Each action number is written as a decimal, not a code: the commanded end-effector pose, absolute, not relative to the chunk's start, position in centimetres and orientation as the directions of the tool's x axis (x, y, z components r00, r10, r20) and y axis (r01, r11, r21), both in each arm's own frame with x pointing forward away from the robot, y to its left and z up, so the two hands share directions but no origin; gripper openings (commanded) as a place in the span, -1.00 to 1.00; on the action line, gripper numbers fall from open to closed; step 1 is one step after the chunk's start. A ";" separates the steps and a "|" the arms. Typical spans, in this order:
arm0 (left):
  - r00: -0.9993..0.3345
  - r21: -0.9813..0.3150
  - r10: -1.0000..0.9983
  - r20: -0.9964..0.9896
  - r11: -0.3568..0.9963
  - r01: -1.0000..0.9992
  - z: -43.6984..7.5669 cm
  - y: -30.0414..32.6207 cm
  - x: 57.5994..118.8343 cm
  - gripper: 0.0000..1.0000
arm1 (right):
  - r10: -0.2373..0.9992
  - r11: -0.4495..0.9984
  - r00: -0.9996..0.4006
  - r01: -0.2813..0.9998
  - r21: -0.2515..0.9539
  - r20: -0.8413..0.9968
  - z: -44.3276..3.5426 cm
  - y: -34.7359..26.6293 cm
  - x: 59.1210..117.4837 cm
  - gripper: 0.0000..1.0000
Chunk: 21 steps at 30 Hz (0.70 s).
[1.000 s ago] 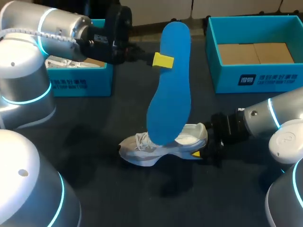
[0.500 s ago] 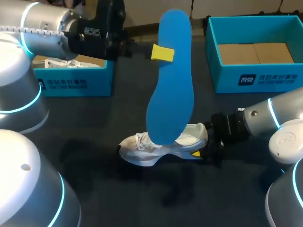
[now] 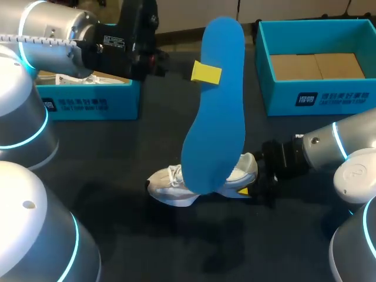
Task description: Take the shoe out of the shoebox, open the shoe tongue, remove and reinsert the insole, then place the shoe into the shoebox
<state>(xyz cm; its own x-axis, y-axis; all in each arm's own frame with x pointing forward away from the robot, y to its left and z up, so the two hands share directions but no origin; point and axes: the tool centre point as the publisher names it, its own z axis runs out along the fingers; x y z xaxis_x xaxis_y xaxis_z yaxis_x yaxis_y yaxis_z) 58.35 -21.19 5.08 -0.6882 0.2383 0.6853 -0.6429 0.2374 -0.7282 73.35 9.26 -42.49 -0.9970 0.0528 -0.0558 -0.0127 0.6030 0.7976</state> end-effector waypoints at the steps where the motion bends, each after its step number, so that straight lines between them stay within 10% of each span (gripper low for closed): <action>1: -0.689 -0.726 0.229 0.688 0.231 -0.648 4.9 -20.5 57.4 -1.00 | 0.055 0.606 -0.997 -0.012 0.795 -0.057 -42.5 9.4 73.2 -1.00; 21: -0.682 -0.727 0.250 0.687 0.220 -0.651 5.2 -20.3 56.3 -1.00 | 0.055 0.606 -0.997 -0.012 0.795 -0.057 -42.5 9.4 73.2 -1.00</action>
